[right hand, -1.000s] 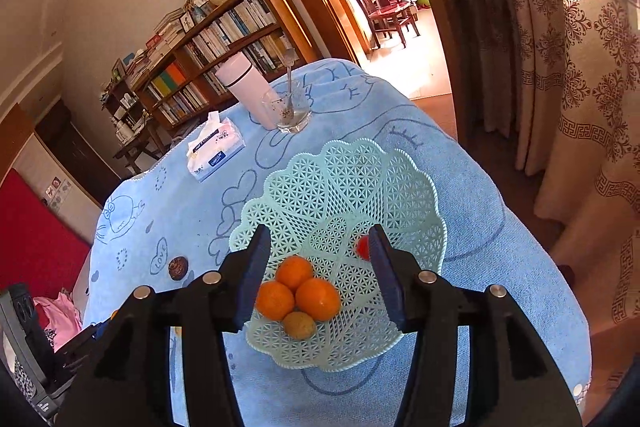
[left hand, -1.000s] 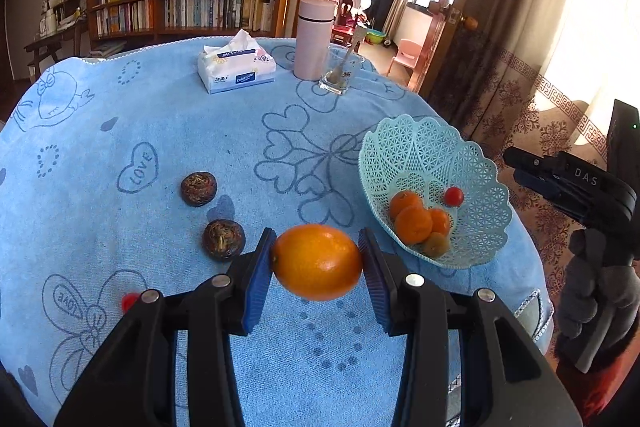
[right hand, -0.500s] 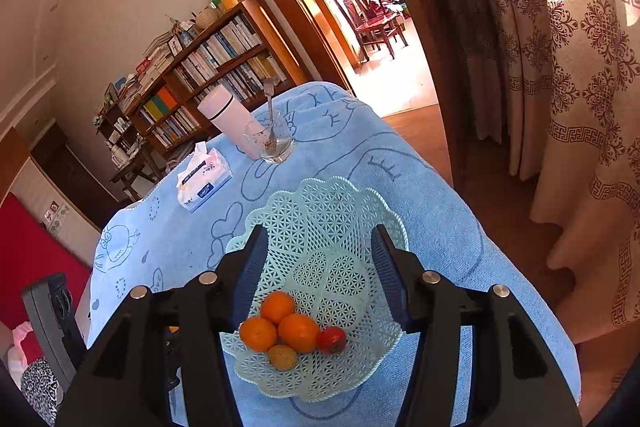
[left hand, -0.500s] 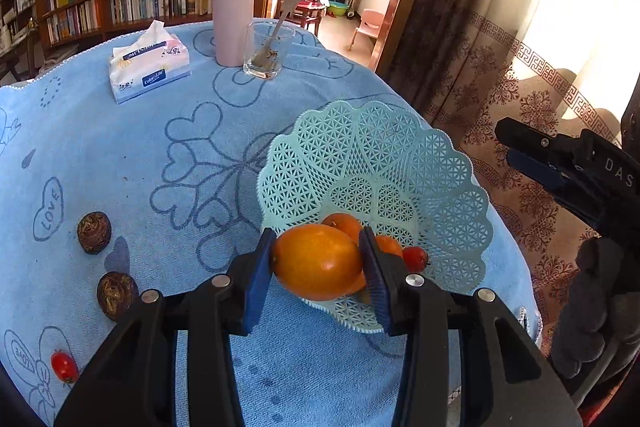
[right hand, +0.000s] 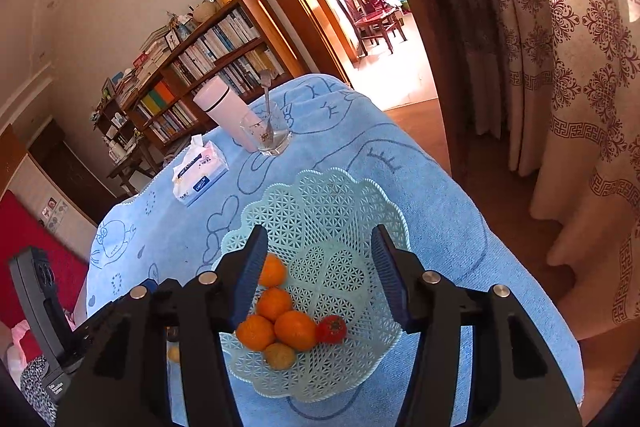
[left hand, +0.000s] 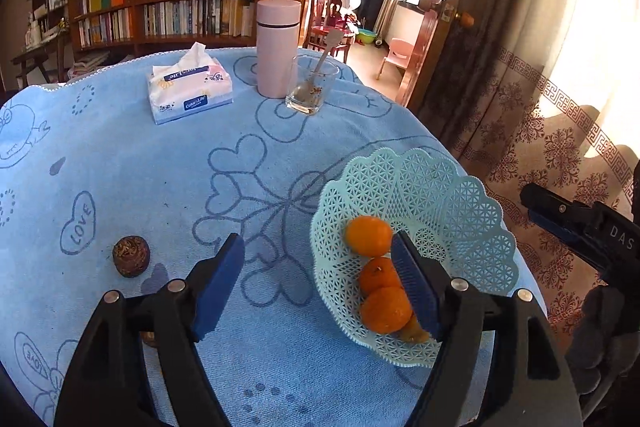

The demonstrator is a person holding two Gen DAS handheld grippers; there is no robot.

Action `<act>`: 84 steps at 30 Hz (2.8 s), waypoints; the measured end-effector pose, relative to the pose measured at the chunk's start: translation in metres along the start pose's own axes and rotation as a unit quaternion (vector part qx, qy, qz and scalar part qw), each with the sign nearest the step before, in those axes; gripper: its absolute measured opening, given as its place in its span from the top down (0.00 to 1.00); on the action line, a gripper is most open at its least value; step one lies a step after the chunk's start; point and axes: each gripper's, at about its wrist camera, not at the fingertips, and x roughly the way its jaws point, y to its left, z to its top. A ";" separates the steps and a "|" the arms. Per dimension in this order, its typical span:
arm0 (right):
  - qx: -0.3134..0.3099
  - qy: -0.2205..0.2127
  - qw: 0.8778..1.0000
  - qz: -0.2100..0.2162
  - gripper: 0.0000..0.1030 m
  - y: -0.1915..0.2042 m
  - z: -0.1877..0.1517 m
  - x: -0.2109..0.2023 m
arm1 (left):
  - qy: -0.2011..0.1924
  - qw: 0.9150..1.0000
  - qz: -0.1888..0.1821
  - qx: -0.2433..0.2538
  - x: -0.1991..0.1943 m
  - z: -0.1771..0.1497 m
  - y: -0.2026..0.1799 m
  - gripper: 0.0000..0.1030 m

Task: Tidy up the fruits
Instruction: 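Move the left gripper toward the dark brown round fruits, then close the left gripper around a dark brown round fruit, then grasp the other dark brown fruit with the right gripper while the left gripper holds its fruit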

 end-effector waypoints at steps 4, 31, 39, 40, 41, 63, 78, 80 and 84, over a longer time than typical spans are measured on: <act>-0.009 -0.006 1.000 0.004 0.40 0.007 -0.003 -0.005 | -0.003 0.999 0.034 -0.025 -0.008 -0.002 0.032 0.21; -0.026 0.015 0.999 0.011 0.39 0.020 -0.013 0.007 | 0.095 0.981 0.137 -0.100 0.060 -0.009 0.138 0.42; -0.033 0.025 0.999 0.011 0.39 0.024 -0.018 0.014 | 0.103 0.979 0.136 -0.108 0.067 -0.012 0.146 0.60; -0.036 0.027 0.999 0.011 0.39 0.026 -0.019 0.015 | 0.101 0.980 0.132 -0.112 0.065 -0.012 0.147 0.60; -0.038 0.028 0.999 0.012 0.39 0.027 -0.020 0.016 | 0.099 0.980 0.130 -0.115 0.061 -0.012 0.147 0.60; -0.177 0.114 0.974 0.088 0.32 0.129 -0.087 0.053 | -0.008 0.985 0.100 -0.141 -0.057 -0.040 0.150 0.60; -0.233 0.203 0.947 0.083 0.32 0.211 -0.132 0.132 | -0.038 0.983 0.075 -0.162 -0.093 -0.061 0.172 0.60; -0.234 0.212 0.945 0.080 0.32 0.218 -0.136 0.142 | -0.042 0.983 0.073 -0.166 -0.097 -0.063 0.176 0.60; -0.253 0.221 0.940 0.068 0.32 0.234 -0.146 0.158 | -0.048 0.981 0.070 -0.173 -0.104 -0.069 0.184 0.60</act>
